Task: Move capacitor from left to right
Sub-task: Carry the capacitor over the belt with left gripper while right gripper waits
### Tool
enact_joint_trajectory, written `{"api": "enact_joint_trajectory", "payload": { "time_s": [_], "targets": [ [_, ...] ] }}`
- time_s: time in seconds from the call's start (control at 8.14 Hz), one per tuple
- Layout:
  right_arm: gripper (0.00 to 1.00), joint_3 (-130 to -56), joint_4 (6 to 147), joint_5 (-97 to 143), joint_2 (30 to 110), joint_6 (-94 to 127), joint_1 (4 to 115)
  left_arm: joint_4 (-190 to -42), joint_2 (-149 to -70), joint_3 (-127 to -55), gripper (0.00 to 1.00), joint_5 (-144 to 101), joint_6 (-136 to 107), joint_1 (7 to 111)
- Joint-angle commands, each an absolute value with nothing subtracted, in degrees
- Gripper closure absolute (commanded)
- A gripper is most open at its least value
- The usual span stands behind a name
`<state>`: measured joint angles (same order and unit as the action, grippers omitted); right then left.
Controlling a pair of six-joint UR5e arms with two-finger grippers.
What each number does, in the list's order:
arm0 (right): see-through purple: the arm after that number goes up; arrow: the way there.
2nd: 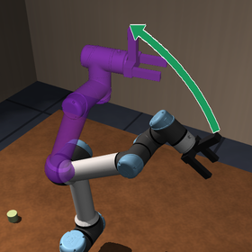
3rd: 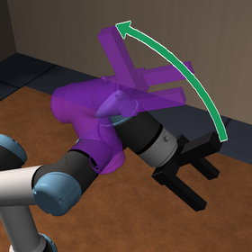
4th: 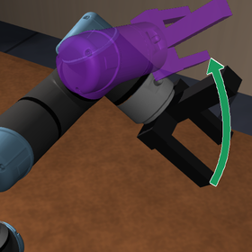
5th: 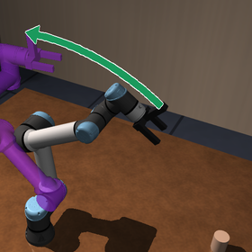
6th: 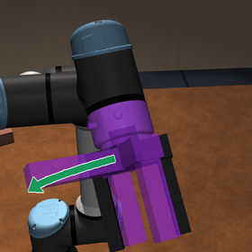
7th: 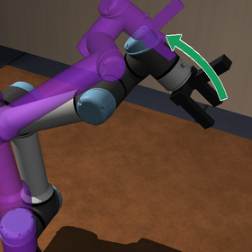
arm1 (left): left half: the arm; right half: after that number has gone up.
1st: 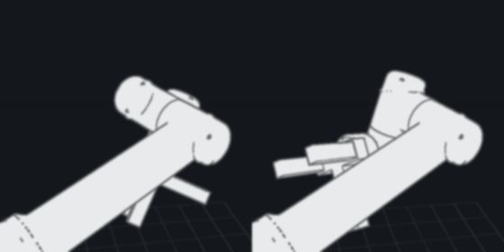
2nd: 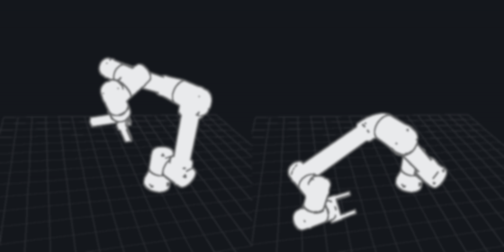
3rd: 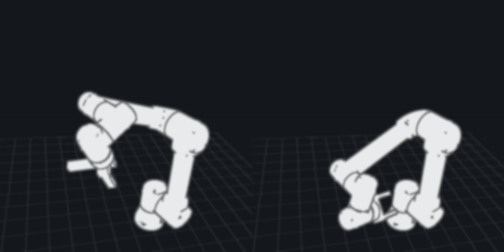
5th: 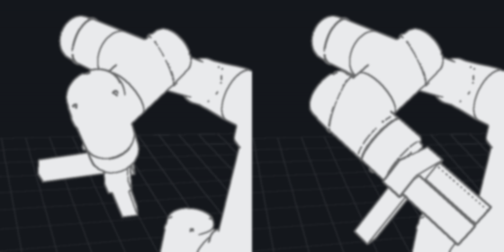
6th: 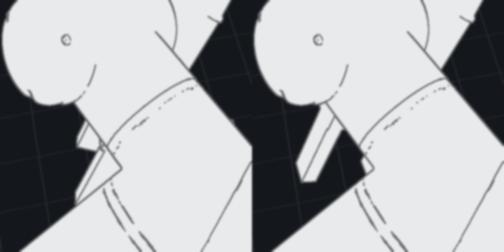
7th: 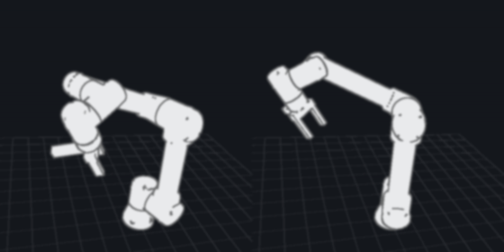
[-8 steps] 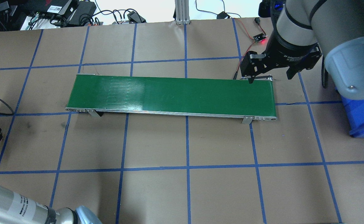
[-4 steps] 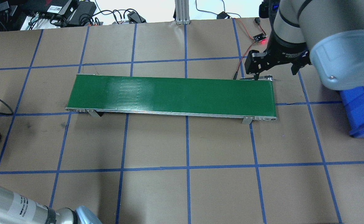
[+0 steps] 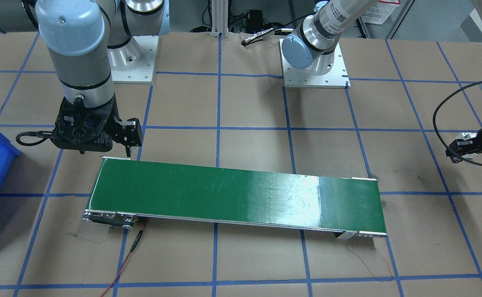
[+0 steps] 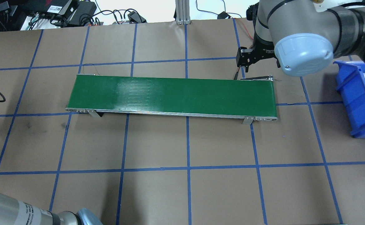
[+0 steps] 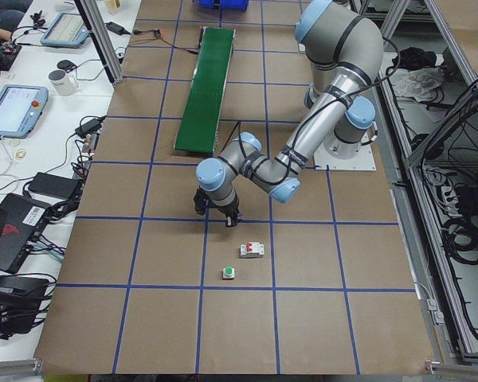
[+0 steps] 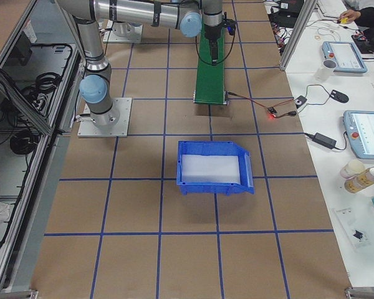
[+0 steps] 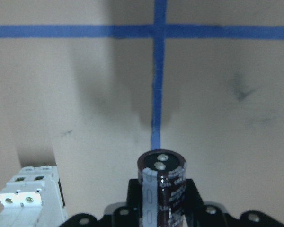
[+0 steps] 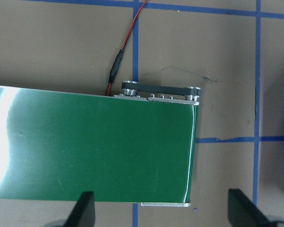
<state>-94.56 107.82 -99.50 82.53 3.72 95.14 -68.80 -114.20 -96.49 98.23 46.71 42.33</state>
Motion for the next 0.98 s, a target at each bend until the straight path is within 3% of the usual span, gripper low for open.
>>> {"api": "enact_joint_trajectory", "payload": {
  "time_s": [0.0,0.37,0.86],
  "targets": [
    [0.0,-94.75,111.53,-98.18,77.97,2.82,95.19,-76.63,-110.13,-91.87,1.0,96.5,36.44,50.85],
    [0.0,-97.1,111.53,-81.0,75.59,-3.23,88.98,-80.42,-109.25,-87.11,1.0,95.54,29.54,62.98],
    [0.0,-101.08,112.76,-78.56,72.53,-10.95,84.2,-79.02,-110.13,-87.36,1.0,93.08,18.04,77.58]
  ]
}}
